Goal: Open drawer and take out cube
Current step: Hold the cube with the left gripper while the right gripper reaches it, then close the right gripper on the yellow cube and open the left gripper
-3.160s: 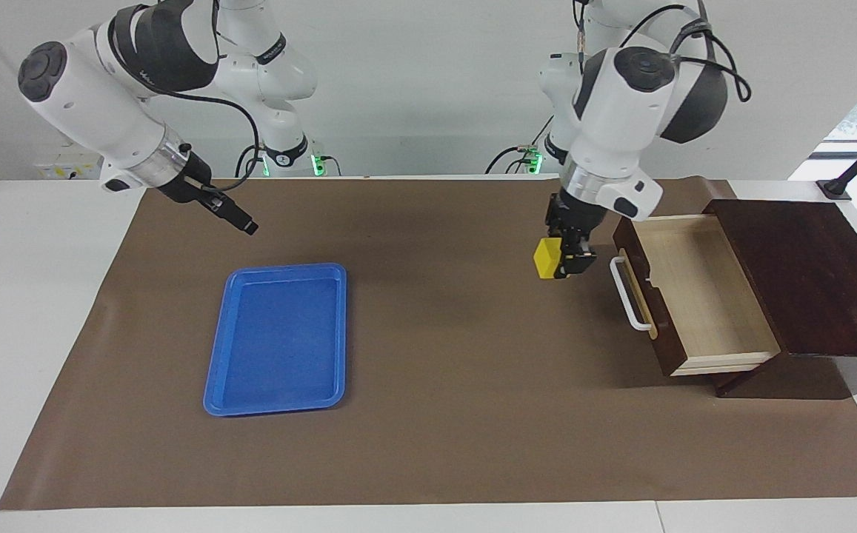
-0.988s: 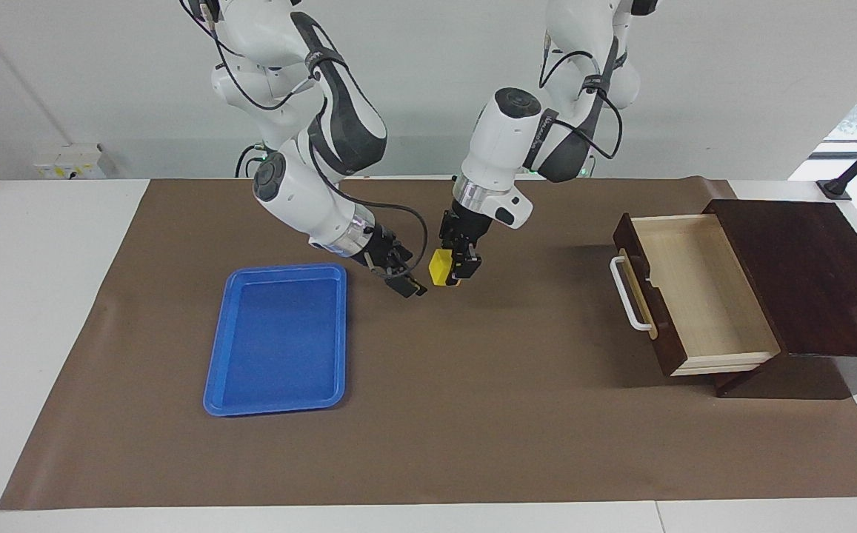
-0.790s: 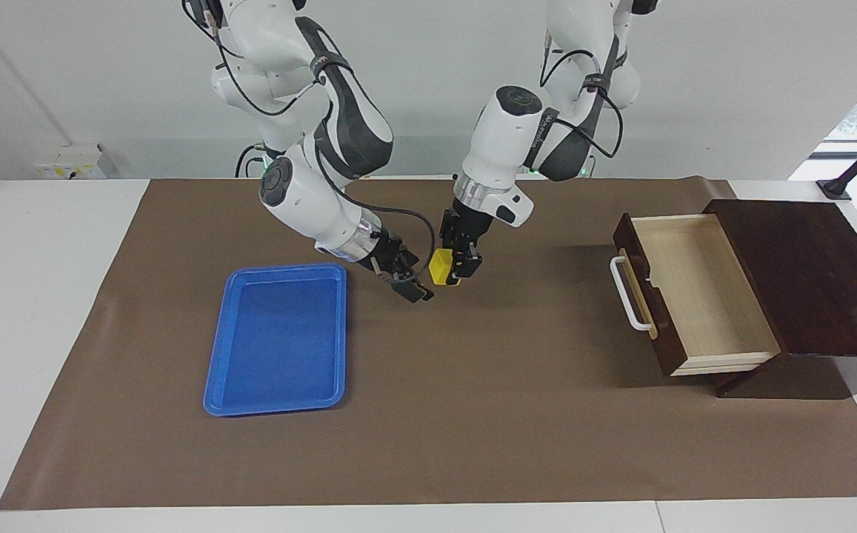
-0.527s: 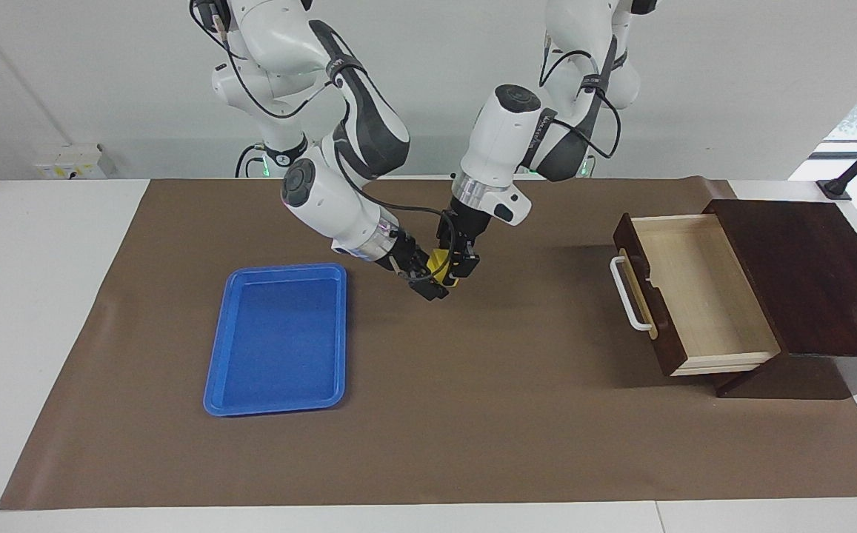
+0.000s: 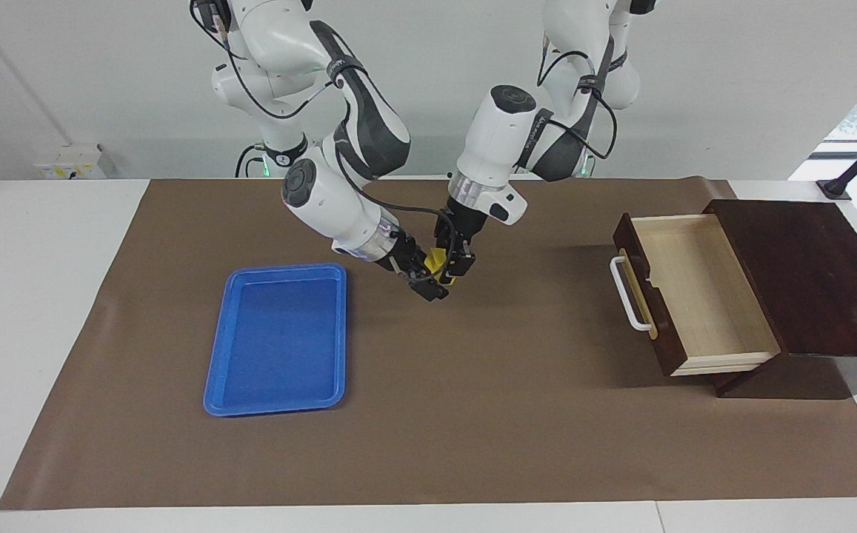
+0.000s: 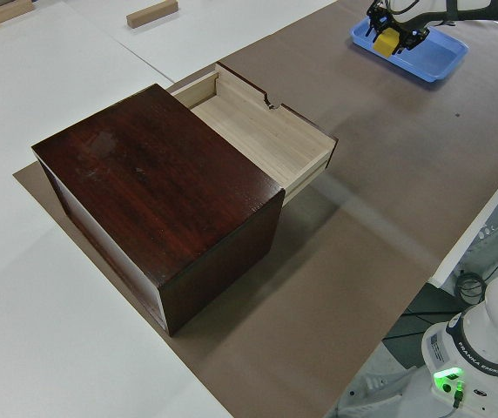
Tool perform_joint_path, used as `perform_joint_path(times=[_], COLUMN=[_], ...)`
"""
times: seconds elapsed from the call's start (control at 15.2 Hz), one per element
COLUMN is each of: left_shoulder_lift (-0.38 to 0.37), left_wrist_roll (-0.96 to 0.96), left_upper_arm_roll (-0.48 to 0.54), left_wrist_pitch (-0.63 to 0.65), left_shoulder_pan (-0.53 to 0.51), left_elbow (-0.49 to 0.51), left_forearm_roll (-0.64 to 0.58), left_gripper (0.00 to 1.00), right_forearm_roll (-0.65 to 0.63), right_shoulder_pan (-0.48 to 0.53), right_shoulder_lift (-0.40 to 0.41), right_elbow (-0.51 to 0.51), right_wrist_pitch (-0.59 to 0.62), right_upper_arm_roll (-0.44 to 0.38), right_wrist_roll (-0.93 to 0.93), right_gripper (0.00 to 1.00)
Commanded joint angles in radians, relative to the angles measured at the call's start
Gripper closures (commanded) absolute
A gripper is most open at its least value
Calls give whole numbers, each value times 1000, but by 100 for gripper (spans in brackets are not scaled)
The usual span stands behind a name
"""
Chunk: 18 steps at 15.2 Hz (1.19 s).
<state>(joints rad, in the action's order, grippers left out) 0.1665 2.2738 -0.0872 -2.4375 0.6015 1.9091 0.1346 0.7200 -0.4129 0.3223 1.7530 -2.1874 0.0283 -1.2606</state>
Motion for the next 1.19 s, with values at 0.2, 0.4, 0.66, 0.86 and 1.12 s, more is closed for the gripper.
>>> perform_joint_path(times=[0.2, 0.4, 0.66, 0.86, 1.12], left_shoulder_lift=[-22, -21, -21, -22, -21], left_wrist_roll=[7, 7, 6, 6, 6], left_upper_arm_roll=[17, 17, 17, 17, 17], left_wrist_pitch=[3, 3, 3, 3, 3], left_shoulder_pan=[18, 18, 18, 18, 18], left_elbow=[24, 24, 24, 24, 24], left_forearm_roll=[16, 16, 16, 16, 16], left_gripper=[100, 100, 100, 100, 100], right_forearm_roll=[-21, -21, -21, -21, -19], right_shoulder_pan=[9, 10, 10, 11, 13], right_shoulder_lift=[8, 8, 8, 6, 8], right_elbow=[-6, 0, 0, 0, -1], right_wrist_pitch=[-11, -11, -11, -11, -9], right_upper_arm_roll=[4, 4, 4, 4, 4], right_wrist_roll=[-22, -25, -26, -26, -26], right_gripper=[0, 0, 3, 34, 87])
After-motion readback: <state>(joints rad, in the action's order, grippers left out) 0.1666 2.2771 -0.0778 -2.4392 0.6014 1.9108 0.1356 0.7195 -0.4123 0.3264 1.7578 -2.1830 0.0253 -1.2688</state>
